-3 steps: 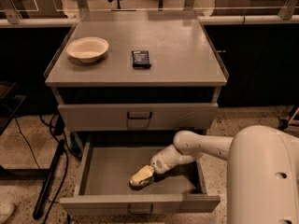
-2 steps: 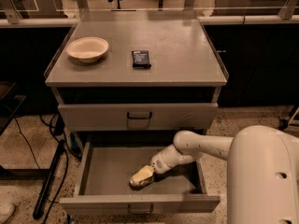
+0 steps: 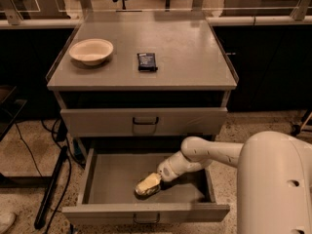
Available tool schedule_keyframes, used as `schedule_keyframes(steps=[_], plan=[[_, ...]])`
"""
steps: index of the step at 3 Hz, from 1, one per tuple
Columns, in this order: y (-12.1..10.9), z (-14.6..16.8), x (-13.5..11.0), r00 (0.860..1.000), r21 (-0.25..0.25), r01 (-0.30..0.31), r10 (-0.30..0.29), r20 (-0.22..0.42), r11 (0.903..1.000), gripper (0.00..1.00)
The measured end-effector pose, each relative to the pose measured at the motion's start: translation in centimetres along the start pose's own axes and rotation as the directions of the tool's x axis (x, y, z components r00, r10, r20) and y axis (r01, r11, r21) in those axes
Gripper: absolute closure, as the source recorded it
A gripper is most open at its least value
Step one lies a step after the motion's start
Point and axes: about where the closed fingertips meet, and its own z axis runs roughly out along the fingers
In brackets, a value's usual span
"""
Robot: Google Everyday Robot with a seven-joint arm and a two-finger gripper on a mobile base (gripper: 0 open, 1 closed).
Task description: Place 7up can into middle drawer
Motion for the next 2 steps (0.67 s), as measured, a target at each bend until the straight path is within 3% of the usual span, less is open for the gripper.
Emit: schedule_keyframes(steps=[1,2], plan=[[0.01,0.02,0.01,1.0,0.0,0.0,0.0,0.0,1.0,0.0],[0.01,0.02,0.01,1.0,0.0,0.0,0.0,0.0,1.0,0.0]])
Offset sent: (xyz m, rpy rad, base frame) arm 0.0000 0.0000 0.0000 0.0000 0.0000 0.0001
